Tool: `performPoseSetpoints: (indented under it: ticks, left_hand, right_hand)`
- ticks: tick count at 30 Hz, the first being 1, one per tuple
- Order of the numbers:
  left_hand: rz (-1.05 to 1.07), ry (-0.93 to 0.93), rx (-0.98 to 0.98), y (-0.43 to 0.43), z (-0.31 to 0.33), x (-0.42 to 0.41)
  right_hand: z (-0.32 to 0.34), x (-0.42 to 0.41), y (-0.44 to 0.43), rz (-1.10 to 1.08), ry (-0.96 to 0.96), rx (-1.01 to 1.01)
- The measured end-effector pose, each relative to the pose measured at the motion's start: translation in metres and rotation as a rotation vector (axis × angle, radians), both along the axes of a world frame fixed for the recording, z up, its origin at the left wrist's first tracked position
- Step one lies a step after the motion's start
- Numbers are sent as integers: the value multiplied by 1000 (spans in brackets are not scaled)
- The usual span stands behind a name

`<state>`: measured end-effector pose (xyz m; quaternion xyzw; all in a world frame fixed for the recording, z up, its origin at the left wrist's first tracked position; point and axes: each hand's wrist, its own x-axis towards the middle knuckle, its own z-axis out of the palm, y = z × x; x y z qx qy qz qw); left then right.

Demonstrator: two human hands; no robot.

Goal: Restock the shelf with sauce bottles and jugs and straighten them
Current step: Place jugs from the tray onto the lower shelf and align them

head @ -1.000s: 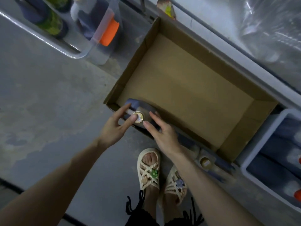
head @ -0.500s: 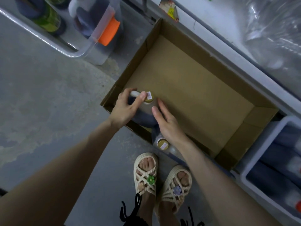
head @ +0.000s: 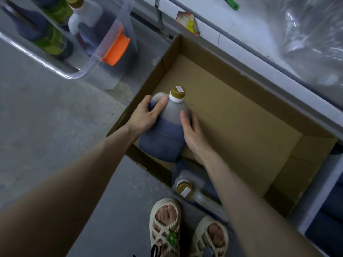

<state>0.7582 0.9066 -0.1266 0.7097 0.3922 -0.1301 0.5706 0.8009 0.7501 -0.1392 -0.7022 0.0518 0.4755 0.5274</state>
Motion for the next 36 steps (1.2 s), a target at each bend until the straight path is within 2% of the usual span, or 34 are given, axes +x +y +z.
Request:
performPoseSetpoints:
  ticks: [4,7,14,18,23,29,36]
  left_hand:
    - [35,-4,28,1,-7,12]
    - [60,-7,66,-6,-4,15]
    - [108,-140,147,-23,64,37]
    - [84,-213,69,-40,162,53]
    - [46,-326,-28,-61,318,80]
    - [-93,-521,45,-88,510,103]
    - [-247,-720,-23,-139,703,121]
  right_hand:
    - [-16,12,4,-37,-43,23]
    - [-13,28,-3,32,-54,15]
    - [63,45,-21,-7,-247,-11]
    - [165,58,-38,-74,-368,-53]
    - [317,78,-57,-127,-461,-65]
    - [511,93,-87,-204,-625,-37]
    - [705,91,-146,-342,-827,-13]
